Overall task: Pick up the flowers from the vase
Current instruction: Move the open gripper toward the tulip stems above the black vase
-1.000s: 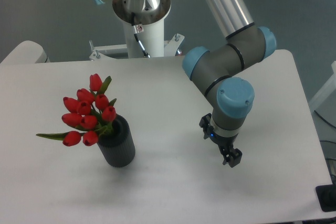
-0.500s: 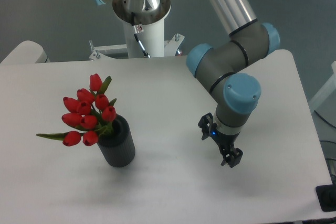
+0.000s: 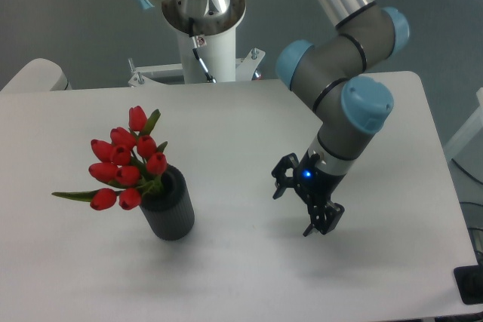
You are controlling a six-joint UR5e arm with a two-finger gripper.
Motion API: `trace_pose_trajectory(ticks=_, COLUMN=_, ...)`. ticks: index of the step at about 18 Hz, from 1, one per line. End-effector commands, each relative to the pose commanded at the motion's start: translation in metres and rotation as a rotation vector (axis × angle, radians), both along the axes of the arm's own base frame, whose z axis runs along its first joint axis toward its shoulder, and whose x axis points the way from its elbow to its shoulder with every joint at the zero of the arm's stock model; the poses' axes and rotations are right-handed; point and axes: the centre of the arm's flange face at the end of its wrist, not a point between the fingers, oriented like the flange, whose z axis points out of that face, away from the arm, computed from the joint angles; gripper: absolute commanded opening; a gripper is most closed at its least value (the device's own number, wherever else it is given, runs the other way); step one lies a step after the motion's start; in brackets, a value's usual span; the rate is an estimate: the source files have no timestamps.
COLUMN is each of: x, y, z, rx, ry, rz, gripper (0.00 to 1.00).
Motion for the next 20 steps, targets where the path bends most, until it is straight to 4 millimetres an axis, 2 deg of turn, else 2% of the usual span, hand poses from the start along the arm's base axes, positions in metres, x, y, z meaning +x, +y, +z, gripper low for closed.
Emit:
trace_pose_trajectory(ticks=6, x=0.044, y=-0.006, z=0.004, rx=0.191, ry=-0.19, rz=0.026, gripper=1.0)
trace_pose_trajectory(ticks=10, x=0.063, y=-0.001, z=0.002, rx=0.246, ry=-0.297, rz=0.057, gripper=1.0)
trace_pose_trajectory(ticks=18, x=0.104, y=-0.007, z=0.029, rx=0.294, ry=-0.333, rz=0.053, gripper=1.0)
trace_pose_trajectory(ticks=20, x=0.119, y=-0.005, z=0.026, rx=0.288, ry=-0.346, rz=0.038, gripper=1.0)
